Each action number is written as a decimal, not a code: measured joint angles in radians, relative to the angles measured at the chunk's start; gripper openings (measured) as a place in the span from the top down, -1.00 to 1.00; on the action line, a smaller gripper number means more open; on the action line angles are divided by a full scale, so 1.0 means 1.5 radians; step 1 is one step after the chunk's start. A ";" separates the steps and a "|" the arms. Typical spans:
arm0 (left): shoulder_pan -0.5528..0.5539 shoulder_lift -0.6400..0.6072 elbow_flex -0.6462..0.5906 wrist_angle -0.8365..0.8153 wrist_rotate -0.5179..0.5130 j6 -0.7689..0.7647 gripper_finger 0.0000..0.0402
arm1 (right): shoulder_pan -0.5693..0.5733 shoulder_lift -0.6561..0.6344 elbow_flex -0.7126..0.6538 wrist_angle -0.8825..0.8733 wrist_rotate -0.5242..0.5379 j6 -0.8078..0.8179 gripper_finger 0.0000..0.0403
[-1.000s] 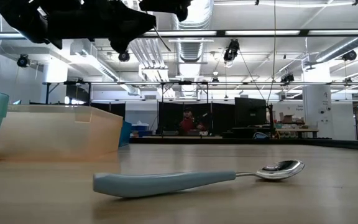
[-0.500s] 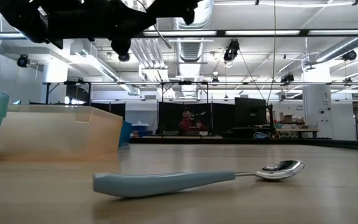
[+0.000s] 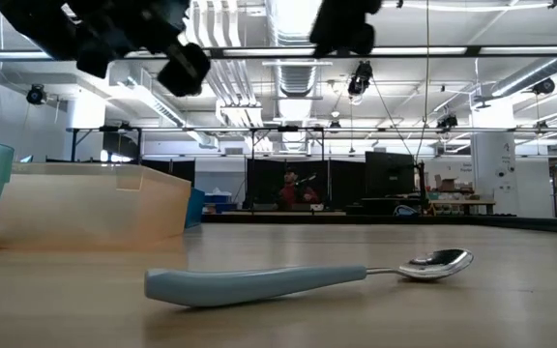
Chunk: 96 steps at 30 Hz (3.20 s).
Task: Sort silverware by color (type)
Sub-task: Put the violet spoon into the green bin, then put the green spoon into the blue bin
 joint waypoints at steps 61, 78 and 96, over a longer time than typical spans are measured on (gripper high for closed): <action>-0.595 0.091 -0.020 -0.463 -0.169 -0.493 0.97 | 0.414 0.199 -0.036 -0.226 -0.068 0.462 0.50; -0.600 0.180 0.246 -0.733 -0.180 -0.351 0.33 | 0.522 0.199 -0.133 -0.195 -0.103 0.583 0.49; -0.602 0.270 0.535 -0.993 -0.244 -0.185 0.15 | 0.539 0.199 -0.202 -0.059 -0.108 0.466 0.48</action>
